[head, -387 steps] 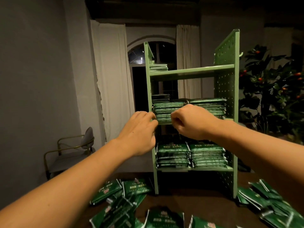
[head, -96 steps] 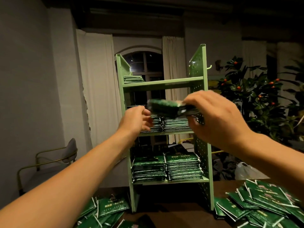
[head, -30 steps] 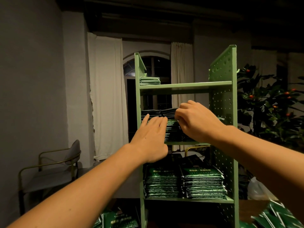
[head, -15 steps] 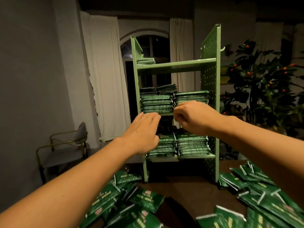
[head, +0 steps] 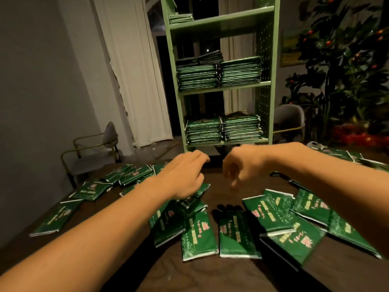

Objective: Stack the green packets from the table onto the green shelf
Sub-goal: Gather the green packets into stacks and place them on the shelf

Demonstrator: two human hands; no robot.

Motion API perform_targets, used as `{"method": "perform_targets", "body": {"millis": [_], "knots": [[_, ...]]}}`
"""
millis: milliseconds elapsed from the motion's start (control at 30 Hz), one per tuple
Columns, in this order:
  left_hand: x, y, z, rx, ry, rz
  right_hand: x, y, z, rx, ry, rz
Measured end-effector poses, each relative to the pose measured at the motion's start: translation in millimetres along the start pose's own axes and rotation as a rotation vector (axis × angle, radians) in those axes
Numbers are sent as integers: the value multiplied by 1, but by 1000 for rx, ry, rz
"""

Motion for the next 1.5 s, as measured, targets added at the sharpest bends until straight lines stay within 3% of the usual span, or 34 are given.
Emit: {"method": "perform_targets", "body": {"millis": [100,167,300,433,733,967,1133,1267,1400,1500], "knots": [[-14,-4,39,-50,-31,13,-1,-16,41,59,-196,-5],[-22,-6,68,-86,-48,24,0,-26,65,-26,-269,-12],[-31,-7,117,-221,-45,9,7,-25,97,59,-276,3],[-17,-6,121,-262,115,-58,8,-18,104,174,-258,20],[3,-15,128,-349,318,-235,12,-12,123,461,-16,44],[1,-22,130,-473,353,-325,15,-13,126,608,84,44],[-10,-32,119,-804,449,-434,14,3,116,740,361,98],[-21,-37,117,-941,425,-508,-8,26,100,933,614,190],[-17,-32,106,-1238,501,-347,-18,25,98,1010,618,152],[-15,-29,108,-1395,417,-291,-15,17,99,974,589,104]]}}
Point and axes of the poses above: each hand's wrist, its own x-axis towards the middle knuckle, its own z-axis out of the palm, y = z × x, the point moved 6 cm from there along x, towards the middle knuckle, and after that the axes turned 13 degrees about -x, right-handed, at the moved point
